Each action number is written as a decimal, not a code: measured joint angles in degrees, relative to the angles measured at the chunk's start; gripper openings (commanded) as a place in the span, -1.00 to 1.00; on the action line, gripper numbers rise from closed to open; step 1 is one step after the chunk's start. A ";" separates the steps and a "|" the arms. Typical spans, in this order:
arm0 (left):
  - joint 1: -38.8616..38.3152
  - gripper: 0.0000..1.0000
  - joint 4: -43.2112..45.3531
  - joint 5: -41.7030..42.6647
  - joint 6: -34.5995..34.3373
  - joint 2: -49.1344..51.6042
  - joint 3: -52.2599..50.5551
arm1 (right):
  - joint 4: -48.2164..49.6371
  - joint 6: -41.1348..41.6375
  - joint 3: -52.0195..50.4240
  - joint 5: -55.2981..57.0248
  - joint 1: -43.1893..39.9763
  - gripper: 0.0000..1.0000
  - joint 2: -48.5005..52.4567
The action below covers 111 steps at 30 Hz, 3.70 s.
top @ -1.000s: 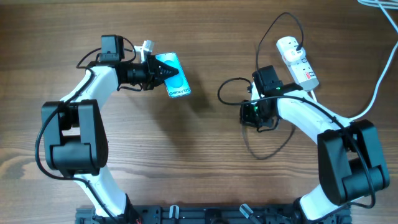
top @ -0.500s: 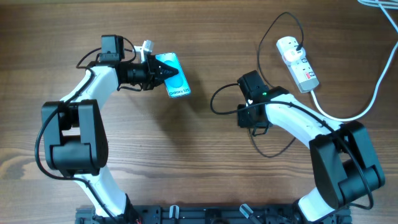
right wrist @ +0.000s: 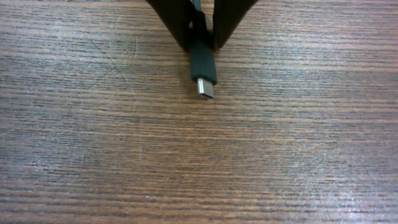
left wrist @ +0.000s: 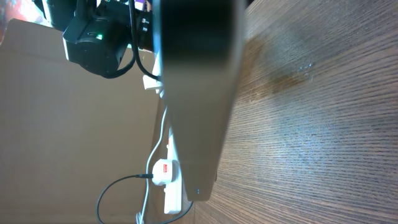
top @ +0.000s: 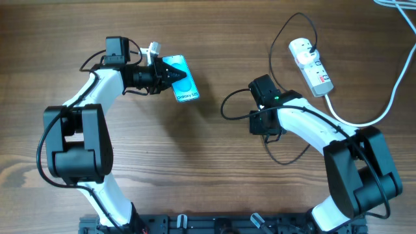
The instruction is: Plug charger to phone and switch on socket
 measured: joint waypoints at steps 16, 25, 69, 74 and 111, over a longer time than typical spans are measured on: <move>0.00 -0.92 -0.02 -1.53 0.02 0.02 0.00 | 0.33 2.67 -0.09 -1.18 0.02 -0.91 -0.02; 0.00 -0.92 3.63 5.44 -0.04 0.02 -0.13 | 2.99 0.87 -0.48 -9.53 0.00 -0.91 -0.13; -1.66 -0.92 -5.35 23.30 6.29 -15.10 -0.22 | 37.48 2.03 -1.75 -69.85 5.77 -0.91 -14.34; -1.66 -0.92 -5.35 23.30 6.29 -15.10 -0.22 | 38.88 2.71 -1.75 -70.23 5.77 -0.92 -14.34; -1.64 -0.92 -5.57 23.28 3.21 -15.10 -0.24 | 43.65 11.47 -1.75 -68.15 5.79 -0.91 -14.34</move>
